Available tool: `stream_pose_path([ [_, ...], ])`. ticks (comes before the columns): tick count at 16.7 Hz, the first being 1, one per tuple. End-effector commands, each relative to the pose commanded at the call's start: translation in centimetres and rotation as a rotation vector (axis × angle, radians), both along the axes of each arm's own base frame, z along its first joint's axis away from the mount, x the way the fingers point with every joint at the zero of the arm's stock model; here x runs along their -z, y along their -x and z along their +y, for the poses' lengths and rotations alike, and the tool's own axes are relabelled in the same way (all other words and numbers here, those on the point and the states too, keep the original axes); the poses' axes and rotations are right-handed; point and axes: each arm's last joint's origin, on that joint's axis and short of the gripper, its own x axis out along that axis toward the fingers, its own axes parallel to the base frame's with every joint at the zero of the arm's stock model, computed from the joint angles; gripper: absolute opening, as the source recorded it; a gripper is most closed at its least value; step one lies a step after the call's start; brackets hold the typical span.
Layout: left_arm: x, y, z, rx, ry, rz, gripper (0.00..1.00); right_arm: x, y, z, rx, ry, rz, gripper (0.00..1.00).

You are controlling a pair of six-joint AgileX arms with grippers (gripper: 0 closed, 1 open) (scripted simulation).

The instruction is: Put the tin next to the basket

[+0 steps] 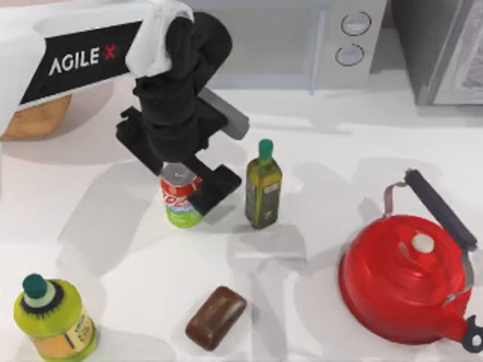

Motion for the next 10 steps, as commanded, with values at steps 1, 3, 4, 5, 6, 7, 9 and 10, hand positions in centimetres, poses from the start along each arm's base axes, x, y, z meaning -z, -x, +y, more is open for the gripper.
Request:
stream_pose_path([
  [1, 0.0, 0.0, 0.0, 0.0, 0.0, 0.0, 0.77, 0.0, 0.0, 0.0, 0.0, 0.0, 0.0, 1.0],
  [3, 0.0, 0.0, 0.0, 0.0, 0.0, 0.0, 0.62, 0.0, 0.0, 0.0, 0.0, 0.0, 0.0, 1.0],
  [4, 0.0, 0.0, 0.0, 0.0, 0.0, 0.0, 0.55, 0.0, 0.0, 0.0, 0.0, 0.0, 0.0, 1.0],
  [5, 0.0, 0.0, 0.0, 0.0, 0.0, 0.0, 0.47, 0.0, 0.0, 0.0, 0.0, 0.0, 0.0, 1.0],
  [6, 0.0, 0.0, 0.0, 0.0, 0.0, 0.0, 0.4, 0.0, 0.0, 0.0, 0.0, 0.0, 0.0, 1.0],
  [7, 0.0, 0.0, 0.0, 0.0, 0.0, 0.0, 0.32, 0.0, 0.0, 0.0, 0.0, 0.0, 0.0, 1.0],
  [9, 0.0, 0.0, 0.0, 0.0, 0.0, 0.0, 0.17, 0.0, 0.0, 0.0, 0.0, 0.0, 0.0, 1.0],
  [10, 0.0, 0.0, 0.0, 0.0, 0.0, 0.0, 0.1, 0.0, 0.0, 0.0, 0.0, 0.0, 0.0, 1.0],
])
